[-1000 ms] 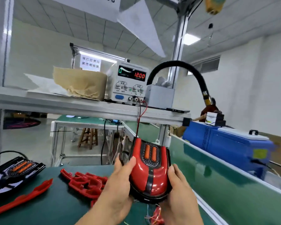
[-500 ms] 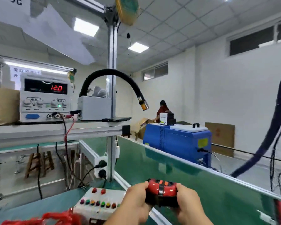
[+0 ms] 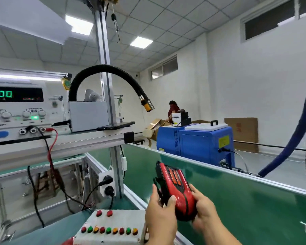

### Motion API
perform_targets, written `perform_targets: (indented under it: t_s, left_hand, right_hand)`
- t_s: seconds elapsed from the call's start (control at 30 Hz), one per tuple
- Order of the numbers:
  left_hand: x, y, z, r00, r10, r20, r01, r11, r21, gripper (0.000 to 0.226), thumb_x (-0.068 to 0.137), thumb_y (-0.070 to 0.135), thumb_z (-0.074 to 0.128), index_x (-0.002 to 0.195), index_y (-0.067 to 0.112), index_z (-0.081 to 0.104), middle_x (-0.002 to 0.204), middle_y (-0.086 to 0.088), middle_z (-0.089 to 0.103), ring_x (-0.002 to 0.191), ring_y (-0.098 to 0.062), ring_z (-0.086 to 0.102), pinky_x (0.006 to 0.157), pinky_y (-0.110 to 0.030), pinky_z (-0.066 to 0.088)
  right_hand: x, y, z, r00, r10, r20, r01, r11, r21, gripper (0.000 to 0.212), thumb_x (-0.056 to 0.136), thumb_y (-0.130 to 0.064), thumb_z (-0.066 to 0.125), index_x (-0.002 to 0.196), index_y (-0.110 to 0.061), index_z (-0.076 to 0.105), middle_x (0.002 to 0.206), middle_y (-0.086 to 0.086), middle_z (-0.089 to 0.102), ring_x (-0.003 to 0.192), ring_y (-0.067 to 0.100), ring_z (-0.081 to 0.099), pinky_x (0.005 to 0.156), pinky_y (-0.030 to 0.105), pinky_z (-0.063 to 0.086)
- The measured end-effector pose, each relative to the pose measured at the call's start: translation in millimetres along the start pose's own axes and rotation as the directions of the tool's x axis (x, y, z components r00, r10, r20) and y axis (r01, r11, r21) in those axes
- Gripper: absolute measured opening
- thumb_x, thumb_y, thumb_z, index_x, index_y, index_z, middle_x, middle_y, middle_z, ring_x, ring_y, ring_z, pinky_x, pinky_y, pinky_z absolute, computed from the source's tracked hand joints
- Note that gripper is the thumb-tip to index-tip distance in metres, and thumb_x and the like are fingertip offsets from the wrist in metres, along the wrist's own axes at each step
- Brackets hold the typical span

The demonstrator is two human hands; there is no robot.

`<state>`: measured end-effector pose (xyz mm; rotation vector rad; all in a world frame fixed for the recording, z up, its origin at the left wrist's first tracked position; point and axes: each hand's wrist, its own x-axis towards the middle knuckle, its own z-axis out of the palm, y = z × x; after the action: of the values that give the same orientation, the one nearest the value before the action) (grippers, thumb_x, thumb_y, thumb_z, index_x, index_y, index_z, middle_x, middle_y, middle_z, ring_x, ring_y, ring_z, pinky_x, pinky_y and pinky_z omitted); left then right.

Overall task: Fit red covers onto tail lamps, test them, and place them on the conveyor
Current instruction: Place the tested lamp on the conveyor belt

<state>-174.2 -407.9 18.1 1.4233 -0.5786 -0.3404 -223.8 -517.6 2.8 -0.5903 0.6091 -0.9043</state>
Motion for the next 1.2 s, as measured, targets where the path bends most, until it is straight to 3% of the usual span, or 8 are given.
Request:
perform_targets:
  t_s: [0.13,0.27,0.43,0.6,0.7,0.83,1.0,1.2]
  left_hand:
    - [16,2,-5,0.995,0.014,-0.096,0.007,0.977,0.215,0.073,0.091,0.022,0.068,0.153,0.022,0.030,0.141,-0.003,0.054,0.120,-0.016,0.057,0.106,-0.031,0.042]
    - [58,8,-16,0.973,-0.225,-0.054,0.219,0.970,-0.109,0.053,0.096,0.008,0.060,0.144,0.001,0.040,0.136,-0.018,0.054,0.110,-0.025,0.057,0.102,-0.038,0.045]
    - [88,16,-24,0.866,-0.474,0.158,0.494,0.763,-0.416,0.017,0.102,0.000,0.044,0.103,-0.010,0.057,0.088,-0.022,0.062,0.074,-0.027,0.056,0.045,-0.031,0.055]
    - [78,13,-24,0.871,-0.359,0.336,0.481,0.765,-0.427,0.025,0.103,0.000,0.036,0.109,0.001,0.060,0.092,-0.017,0.065,0.082,-0.025,0.060,0.064,-0.034,0.058]
    - [64,10,-18,0.889,-0.247,0.386,0.414,0.794,-0.446,0.037,0.103,-0.002,0.035,0.131,0.007,0.056,0.118,-0.018,0.067,0.100,-0.027,0.063,0.091,-0.039,0.051]
    - [33,18,1,0.882,-0.216,0.419,0.391,0.832,-0.393,0.035,0.103,-0.001,0.034,0.124,0.012,0.059,0.086,-0.002,0.077,0.068,-0.010,0.072,0.062,-0.024,0.058]
    - [-19,36,30,0.848,-0.202,0.491,0.402,0.848,-0.346,0.033,0.102,0.003,0.039,0.124,0.017,0.059,0.076,0.003,0.075,0.066,-0.010,0.067,0.071,-0.027,0.048]
    - [-92,81,71,0.769,-0.119,0.628,0.421,0.833,-0.358,0.038,0.100,0.007,0.046,0.137,0.006,0.053,0.112,-0.010,0.067,0.082,-0.015,0.061,0.072,-0.027,0.048]
  right_hand:
    - [7,14,14,0.997,0.073,0.016,-0.072,0.997,-0.037,0.039,0.096,-0.009,0.050,0.134,-0.014,0.054,0.099,0.023,0.073,0.074,0.037,0.072,0.056,0.046,0.058]
    - [20,3,40,1.000,0.005,-0.002,-0.005,0.992,-0.124,0.041,0.097,-0.006,0.046,0.135,-0.023,0.048,0.101,0.017,0.070,0.063,0.028,0.068,0.061,0.038,0.056]
    - [16,-18,63,0.977,-0.206,0.060,0.210,0.864,-0.457,0.058,0.096,-0.001,0.041,0.152,-0.015,0.028,0.150,0.009,0.041,0.110,0.022,0.057,0.089,0.035,0.049]
    - [-7,-23,48,0.891,-0.408,0.197,0.447,0.722,-0.528,0.056,0.099,-0.006,0.042,0.151,-0.023,0.032,0.149,-0.001,0.041,0.125,0.017,0.050,0.105,0.037,0.045]
    - [-22,-20,26,0.862,-0.452,0.229,0.503,0.710,-0.494,0.053,0.102,-0.008,0.042,0.149,-0.031,0.033,0.142,-0.009,0.044,0.112,0.002,0.054,0.084,0.014,0.048]
    - [-39,-31,-4,0.884,-0.446,0.141,0.461,0.778,-0.427,0.052,0.102,-0.009,0.040,0.150,-0.028,0.034,0.143,-0.008,0.046,0.103,-0.005,0.056,0.070,0.007,0.047]
    - [-87,-65,-44,0.847,-0.529,0.041,0.486,0.743,-0.459,0.050,0.104,-0.015,0.038,0.151,-0.026,0.030,0.144,-0.008,0.044,0.103,-0.004,0.055,0.064,0.004,0.046]
    - [-182,-129,-75,0.706,-0.706,-0.056,0.578,0.620,-0.531,0.049,0.104,-0.022,0.038,0.152,-0.027,0.028,0.144,-0.011,0.039,0.113,0.000,0.050,0.083,0.010,0.046]
